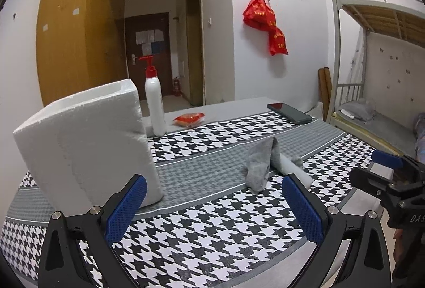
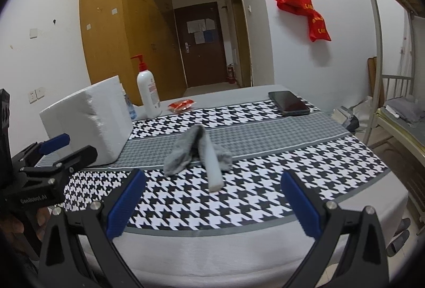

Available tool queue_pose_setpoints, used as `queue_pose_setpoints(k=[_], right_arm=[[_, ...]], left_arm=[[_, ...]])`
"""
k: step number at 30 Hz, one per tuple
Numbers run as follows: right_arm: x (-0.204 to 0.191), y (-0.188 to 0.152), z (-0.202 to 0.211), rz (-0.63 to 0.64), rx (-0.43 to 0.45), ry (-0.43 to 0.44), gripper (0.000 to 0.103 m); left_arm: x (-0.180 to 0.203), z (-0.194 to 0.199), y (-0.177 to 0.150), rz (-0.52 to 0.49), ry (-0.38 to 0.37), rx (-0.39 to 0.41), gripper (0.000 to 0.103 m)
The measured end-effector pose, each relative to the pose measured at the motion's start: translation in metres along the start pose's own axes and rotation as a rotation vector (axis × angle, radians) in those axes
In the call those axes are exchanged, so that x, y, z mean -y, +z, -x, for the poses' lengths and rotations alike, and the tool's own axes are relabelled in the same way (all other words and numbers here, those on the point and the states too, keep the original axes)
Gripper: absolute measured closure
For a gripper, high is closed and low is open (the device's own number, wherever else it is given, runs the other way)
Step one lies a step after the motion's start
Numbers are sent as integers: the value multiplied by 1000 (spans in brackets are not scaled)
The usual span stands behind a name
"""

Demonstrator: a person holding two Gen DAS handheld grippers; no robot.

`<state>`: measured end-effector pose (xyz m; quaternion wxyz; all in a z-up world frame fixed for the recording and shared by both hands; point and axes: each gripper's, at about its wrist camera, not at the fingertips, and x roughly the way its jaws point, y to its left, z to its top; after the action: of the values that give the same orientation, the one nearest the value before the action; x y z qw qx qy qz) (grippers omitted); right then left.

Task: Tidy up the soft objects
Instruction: 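Move the right tool down to the grey sock and white foam roller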

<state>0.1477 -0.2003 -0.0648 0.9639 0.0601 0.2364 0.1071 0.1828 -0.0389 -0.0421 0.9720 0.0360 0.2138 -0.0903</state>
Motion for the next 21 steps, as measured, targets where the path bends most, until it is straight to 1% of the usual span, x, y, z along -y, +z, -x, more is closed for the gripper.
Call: queue_pose_setpoints(k=[6, 10, 15, 19, 21], right_arm=[[11, 1, -10, -13, -41, -20, 0], [13, 3, -9, 8, -42, -24, 0], [17, 4, -15, 8, -58, -27, 0], [20, 5, -20, 3, -64, -14, 0], [21, 5, -25, -1, -72, -4, 0]], left_arm=[[7, -11, 5, -7, 11, -40, 1], [13, -12, 8, -26, 17, -37, 1], [14, -18, 6, -26, 14, -54, 1], [17, -24, 7, -31, -1, -70, 1], [18, -28, 8, -36, 4, -78, 1]])
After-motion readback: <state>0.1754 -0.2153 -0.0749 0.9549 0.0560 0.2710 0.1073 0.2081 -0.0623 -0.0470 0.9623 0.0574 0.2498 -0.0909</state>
